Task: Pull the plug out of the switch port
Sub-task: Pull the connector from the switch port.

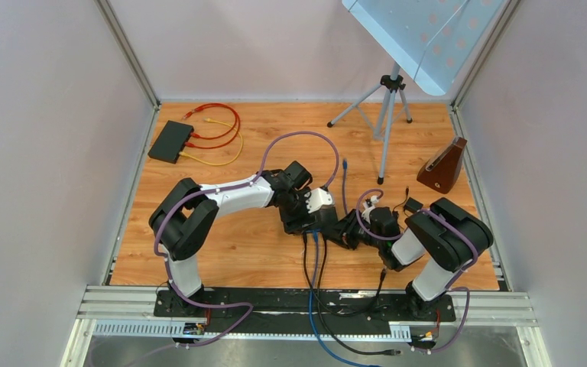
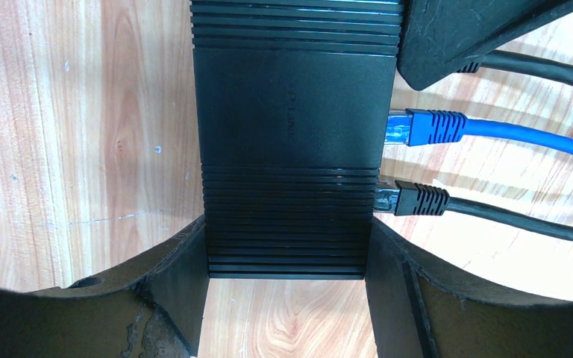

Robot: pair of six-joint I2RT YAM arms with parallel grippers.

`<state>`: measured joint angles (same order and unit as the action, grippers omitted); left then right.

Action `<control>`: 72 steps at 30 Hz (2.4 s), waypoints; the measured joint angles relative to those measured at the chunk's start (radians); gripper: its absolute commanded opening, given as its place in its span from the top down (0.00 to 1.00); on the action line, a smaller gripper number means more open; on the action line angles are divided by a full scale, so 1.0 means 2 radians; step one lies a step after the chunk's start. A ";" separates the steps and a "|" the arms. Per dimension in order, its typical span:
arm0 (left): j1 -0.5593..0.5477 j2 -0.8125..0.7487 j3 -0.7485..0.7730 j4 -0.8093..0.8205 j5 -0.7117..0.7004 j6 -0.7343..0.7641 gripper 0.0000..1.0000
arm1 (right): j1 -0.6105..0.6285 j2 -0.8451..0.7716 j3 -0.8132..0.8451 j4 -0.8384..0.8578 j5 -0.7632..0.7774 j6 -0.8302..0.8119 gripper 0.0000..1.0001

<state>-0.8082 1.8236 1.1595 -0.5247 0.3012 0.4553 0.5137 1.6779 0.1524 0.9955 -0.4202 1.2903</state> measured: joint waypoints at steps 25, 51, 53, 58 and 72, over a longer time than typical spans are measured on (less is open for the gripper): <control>-0.005 0.006 0.007 0.006 0.023 -0.004 0.35 | -0.001 -0.130 -0.006 -0.129 0.001 -0.102 1.00; -0.006 0.014 0.020 -0.016 0.019 -0.020 0.37 | -0.005 -0.087 -0.020 -0.097 -0.095 -0.102 1.00; -0.005 0.015 0.020 -0.016 0.019 -0.023 0.37 | -0.003 -0.088 -0.014 -0.108 -0.105 -0.106 1.00; -0.006 0.015 0.020 -0.016 0.019 -0.025 0.36 | -0.003 -0.146 -0.011 -0.175 -0.078 -0.109 1.00; -0.006 0.010 0.011 0.009 0.009 -0.043 0.00 | -0.003 -0.421 -0.010 -0.446 0.110 -0.144 0.48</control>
<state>-0.8211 1.8435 1.1824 -0.5068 0.3191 0.3683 0.5072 0.8356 0.1318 0.1036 -0.1993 1.0031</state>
